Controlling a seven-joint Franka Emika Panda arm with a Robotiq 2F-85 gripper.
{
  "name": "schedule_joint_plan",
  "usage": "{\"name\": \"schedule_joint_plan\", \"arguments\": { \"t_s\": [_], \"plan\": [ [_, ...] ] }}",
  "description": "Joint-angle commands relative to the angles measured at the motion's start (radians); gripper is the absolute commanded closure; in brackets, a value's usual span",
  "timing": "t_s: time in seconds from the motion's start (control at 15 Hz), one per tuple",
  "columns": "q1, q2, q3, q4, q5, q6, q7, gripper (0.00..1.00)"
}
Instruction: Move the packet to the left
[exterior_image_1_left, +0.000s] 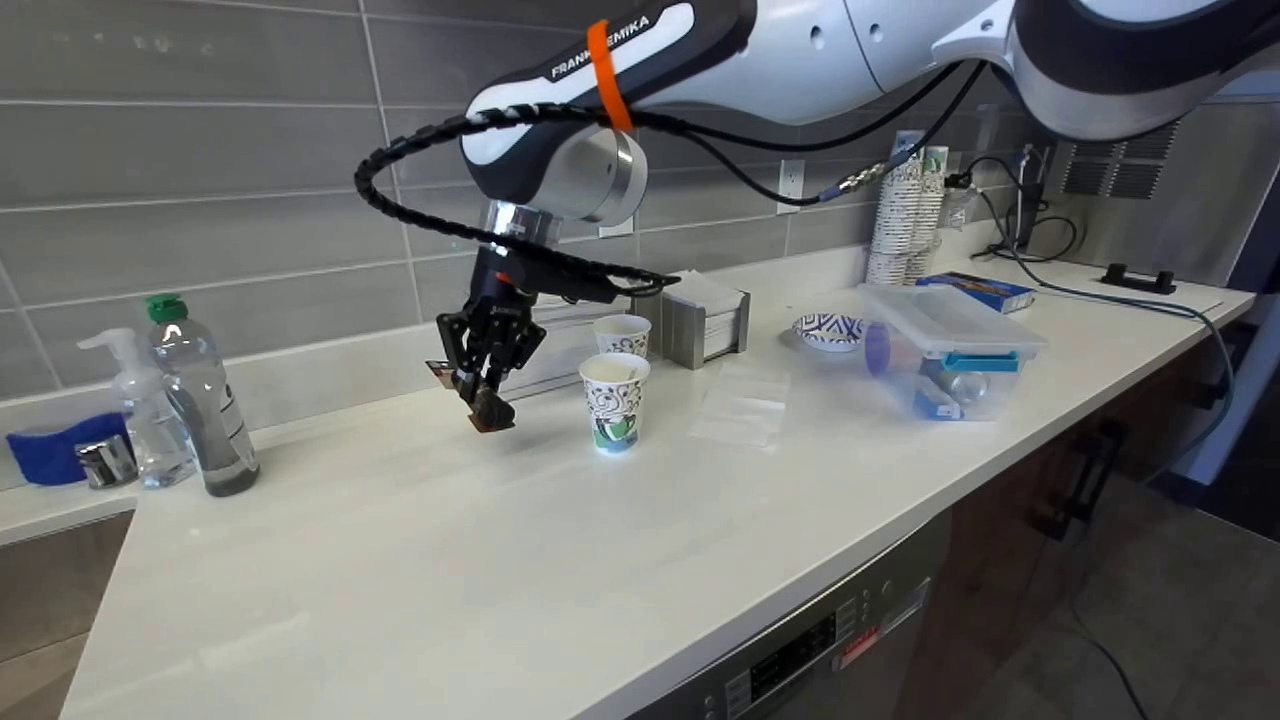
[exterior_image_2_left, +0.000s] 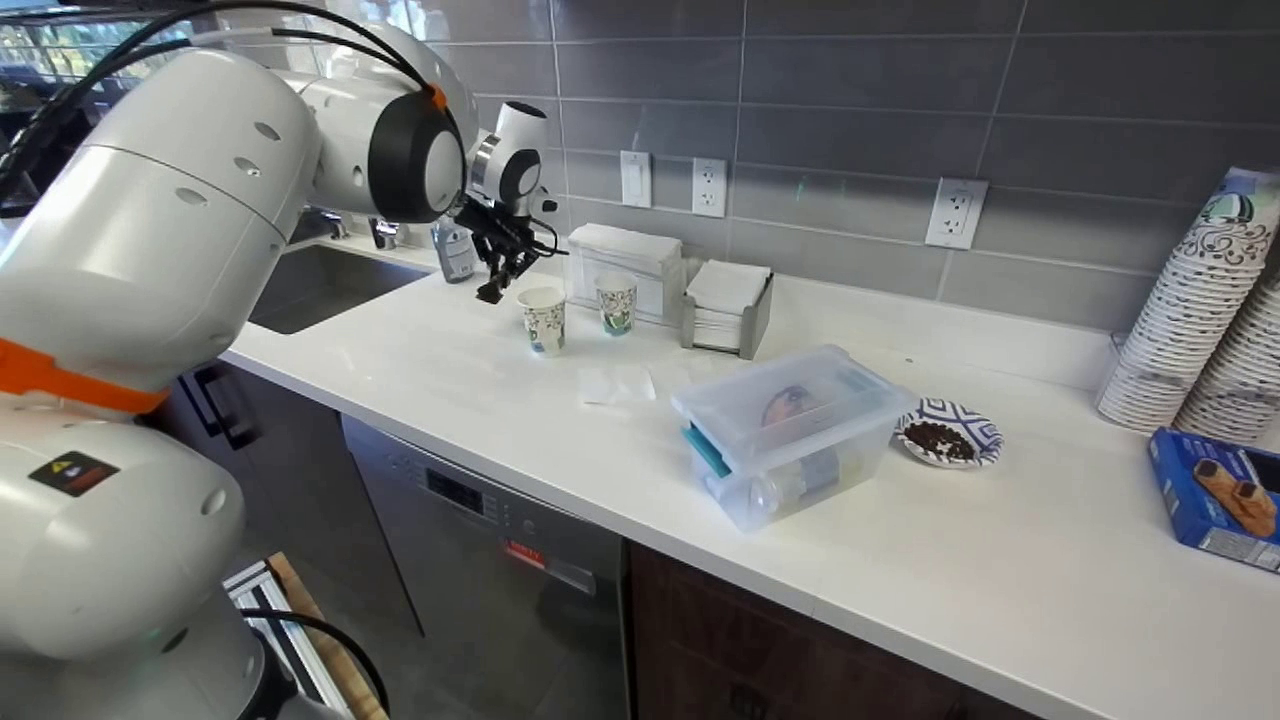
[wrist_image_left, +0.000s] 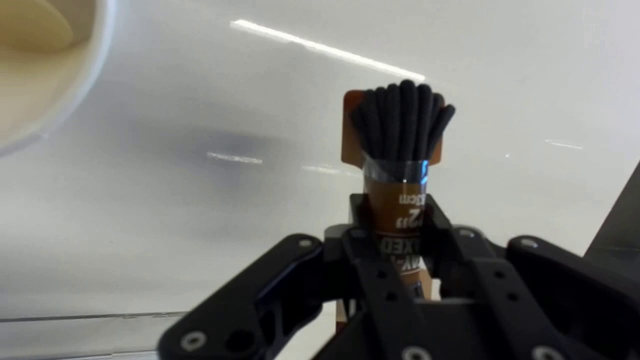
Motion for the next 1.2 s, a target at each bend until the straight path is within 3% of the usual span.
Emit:
{"name": "schedule_joint_plan", "arguments": {
  "t_s": [0.0,0.2,0.27,0.33,0.4,0.8,1.13],
  "plan": [
    [0.037,0.049,-0.041,0.084,-0.066,-0.055,0.059,0.93],
    [0.05,0.059,-0.065,0.104,-0.1,-0.093,0.091,0.93],
    [0.053,0.061,-0.07,0.11,-0.106,-0.104,0.105,0.78],
    [0.053,0.053,-0.077,0.103,-0.098,-0.1,0.105,0.49],
    [0.046,0.049,-0.07,0.111,-0.087,-0.113,0.1,0.48],
    [0.025,-0.089,-0.074,0.078,-0.099,-0.077,0.063,0.04],
    [0.041,-0.306,-0.117,-0.145,-0.128,-0.044,0.138,0.0]
  ]
}}
